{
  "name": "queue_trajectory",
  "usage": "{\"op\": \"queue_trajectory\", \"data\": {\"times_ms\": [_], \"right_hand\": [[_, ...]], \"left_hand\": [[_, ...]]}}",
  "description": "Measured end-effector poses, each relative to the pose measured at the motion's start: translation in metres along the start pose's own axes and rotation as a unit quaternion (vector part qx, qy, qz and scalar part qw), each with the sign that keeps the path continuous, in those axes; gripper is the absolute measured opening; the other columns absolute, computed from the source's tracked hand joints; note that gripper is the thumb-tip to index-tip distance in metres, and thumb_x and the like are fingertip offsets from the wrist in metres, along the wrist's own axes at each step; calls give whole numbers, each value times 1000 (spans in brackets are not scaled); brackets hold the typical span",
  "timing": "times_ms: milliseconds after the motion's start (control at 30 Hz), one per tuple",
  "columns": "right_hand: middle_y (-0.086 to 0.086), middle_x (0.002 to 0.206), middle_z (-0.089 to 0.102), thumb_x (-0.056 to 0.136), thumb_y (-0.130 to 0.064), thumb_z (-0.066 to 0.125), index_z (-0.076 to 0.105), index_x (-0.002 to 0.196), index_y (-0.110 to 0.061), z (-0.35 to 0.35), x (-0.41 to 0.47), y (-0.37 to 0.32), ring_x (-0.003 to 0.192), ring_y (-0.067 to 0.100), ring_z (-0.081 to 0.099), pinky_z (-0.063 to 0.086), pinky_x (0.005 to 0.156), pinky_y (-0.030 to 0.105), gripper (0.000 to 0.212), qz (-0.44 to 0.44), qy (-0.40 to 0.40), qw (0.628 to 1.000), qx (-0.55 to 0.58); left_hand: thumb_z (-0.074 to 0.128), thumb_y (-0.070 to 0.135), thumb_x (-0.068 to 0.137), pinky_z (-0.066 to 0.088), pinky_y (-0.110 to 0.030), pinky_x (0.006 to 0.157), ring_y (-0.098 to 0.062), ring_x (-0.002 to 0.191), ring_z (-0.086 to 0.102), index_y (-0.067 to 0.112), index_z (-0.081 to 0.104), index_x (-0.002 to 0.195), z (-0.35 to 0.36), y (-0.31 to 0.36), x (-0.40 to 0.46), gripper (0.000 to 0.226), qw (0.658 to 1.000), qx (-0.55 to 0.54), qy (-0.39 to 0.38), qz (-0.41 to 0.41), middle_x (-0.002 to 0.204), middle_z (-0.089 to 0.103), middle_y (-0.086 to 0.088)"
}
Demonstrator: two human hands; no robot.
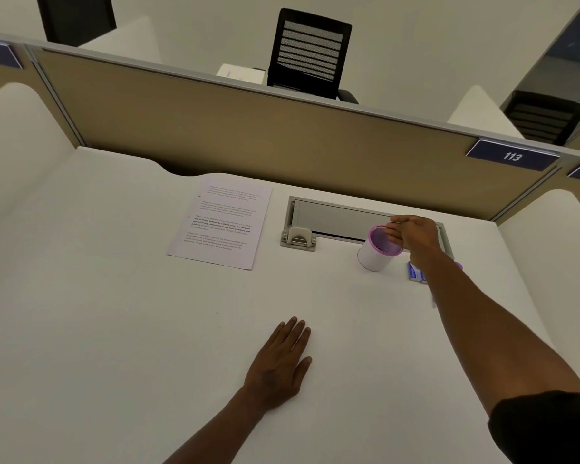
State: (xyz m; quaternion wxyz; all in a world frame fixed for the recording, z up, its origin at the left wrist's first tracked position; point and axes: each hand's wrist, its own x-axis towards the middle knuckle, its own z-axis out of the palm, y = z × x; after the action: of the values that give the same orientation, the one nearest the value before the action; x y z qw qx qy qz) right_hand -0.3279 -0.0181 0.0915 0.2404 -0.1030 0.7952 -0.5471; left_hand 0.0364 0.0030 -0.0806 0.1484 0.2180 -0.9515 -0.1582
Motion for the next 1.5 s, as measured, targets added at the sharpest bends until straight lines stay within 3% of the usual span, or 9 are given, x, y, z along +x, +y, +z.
{"op": "queue_trajectory", "data": {"times_ms": [267,367,467,633,767,1000,1167,1333,1500], "right_hand": [[13,94,74,88,-16,68,71,94,-13,36,-69,18,84,23,74,61,75,31,7,-41,-79,995,53],[8,100,74,91,-15,63,71,102,-14,63,-115,54,94,20,72,58,86,36,13,-70,-139,988,3],[5,120,69,92,-18,63,68,119,-12,88,-158,94,110,11,63,45,97,17,28,-133,-172,968,-125],[4,160,22,98,-36,50,24,152,-9,119,-204,155,148,16,18,13,121,28,65,-247,-257,870,-342],[3,160,-20,92,-69,21,-12,152,-10,141,-235,188,147,17,-21,-7,121,38,90,-302,-236,791,-478],[7,161,-20,95,-68,13,-13,152,-10,176,-284,203,148,18,-21,-8,119,40,85,-316,-217,770,-509],[-1,161,-14,100,-55,17,-5,154,-14,186,-268,180,148,12,-18,-7,122,34,71,-364,-266,754,-478],[2,164,-2,103,-42,21,2,155,-13,217,-236,139,150,14,-9,2,123,36,62,-388,-322,709,-493],[1,164,-3,104,-38,18,3,155,-15,227,-237,141,150,13,-7,1,123,34,58,-420,-369,655,-508]], "left_hand": [[45,38,103,26,-36,122,-14,151,25,14,44,149,-35,-11,-11,52,992,-66,68,-80,157,40,-1],[43,40,103,23,-34,124,-11,152,21,17,42,150,-48,-37,-33,52,983,-64,92,-146,159,36,1],[39,41,103,20,-32,124,-10,152,19,16,41,150,-61,-69,-52,54,976,-35,112,-183,159,33,1],[33,46,102,16,-37,125,-17,154,14,8,35,152,-76,-113,-66,63,971,14,76,-224,162,28,-6],[22,58,100,4,-40,126,-19,155,-4,8,15,158,-75,-128,-70,77,974,51,-25,-220,167,4,-5],[6,53,101,-2,-39,126,-15,154,-13,14,-2,159,-69,-121,-71,70,980,72,-70,-174,167,-7,-1],[14,41,106,10,-41,125,-12,155,-3,16,14,159,-72,-121,-74,58,990,58,-48,-122,167,7,3],[26,32,106,9,-40,126,-15,155,3,13,20,157,-75,-119,-77,54,977,13,31,-210,166,14,0],[28,31,106,7,-38,127,-18,155,3,11,22,156,-71,-121,-78,54,971,25,14,-236,166,16,-3]]}}
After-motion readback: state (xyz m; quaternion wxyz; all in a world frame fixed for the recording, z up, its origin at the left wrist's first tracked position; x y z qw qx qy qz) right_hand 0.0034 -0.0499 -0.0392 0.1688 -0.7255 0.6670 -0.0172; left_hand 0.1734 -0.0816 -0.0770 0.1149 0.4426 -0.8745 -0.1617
